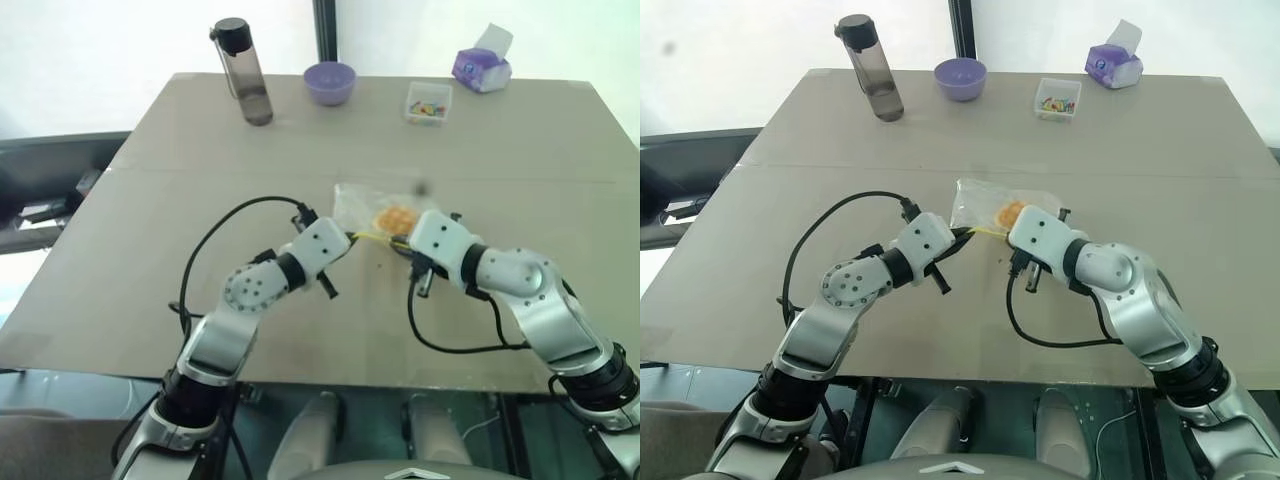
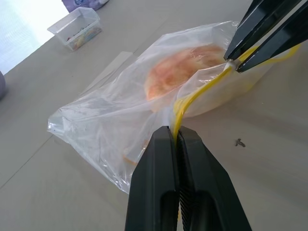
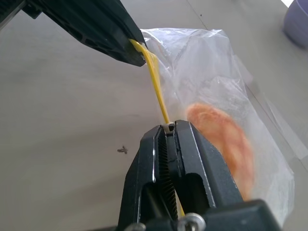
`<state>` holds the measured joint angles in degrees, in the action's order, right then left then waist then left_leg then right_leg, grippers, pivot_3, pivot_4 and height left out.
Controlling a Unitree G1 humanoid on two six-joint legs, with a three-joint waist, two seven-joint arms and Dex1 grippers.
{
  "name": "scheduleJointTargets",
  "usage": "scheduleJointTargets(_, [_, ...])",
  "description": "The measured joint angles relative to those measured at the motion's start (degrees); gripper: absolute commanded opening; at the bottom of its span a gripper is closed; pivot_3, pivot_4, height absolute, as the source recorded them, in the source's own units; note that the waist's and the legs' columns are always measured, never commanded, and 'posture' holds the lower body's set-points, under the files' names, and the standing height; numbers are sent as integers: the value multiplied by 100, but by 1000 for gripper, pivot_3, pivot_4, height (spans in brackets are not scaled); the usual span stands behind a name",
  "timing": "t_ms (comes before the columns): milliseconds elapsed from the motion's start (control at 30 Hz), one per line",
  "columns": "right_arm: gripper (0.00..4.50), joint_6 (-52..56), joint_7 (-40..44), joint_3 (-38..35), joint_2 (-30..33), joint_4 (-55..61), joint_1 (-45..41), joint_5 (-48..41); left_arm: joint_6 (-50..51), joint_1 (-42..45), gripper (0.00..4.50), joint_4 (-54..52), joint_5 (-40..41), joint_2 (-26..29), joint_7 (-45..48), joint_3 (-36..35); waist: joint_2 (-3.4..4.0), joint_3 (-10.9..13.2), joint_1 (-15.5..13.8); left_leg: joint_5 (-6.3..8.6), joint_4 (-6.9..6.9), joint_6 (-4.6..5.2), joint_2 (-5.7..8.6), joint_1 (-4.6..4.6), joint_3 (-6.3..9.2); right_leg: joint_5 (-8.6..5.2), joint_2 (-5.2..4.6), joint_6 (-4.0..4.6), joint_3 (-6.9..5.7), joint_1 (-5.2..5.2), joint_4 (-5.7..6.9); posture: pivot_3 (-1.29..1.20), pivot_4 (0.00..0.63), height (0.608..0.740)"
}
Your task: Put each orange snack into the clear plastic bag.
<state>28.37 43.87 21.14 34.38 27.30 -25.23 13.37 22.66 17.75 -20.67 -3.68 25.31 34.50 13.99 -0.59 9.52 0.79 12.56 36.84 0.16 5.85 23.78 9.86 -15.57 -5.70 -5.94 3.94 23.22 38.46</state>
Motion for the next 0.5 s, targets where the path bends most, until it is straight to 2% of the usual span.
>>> scheduleJointTargets(500, [270,36,73,37,9,-66,-2,70,-11,-13,0,0,-8,-2,0,4,0,0,0,0,0,0,0,0,0,0,0,0,0,0,0,0,150,739])
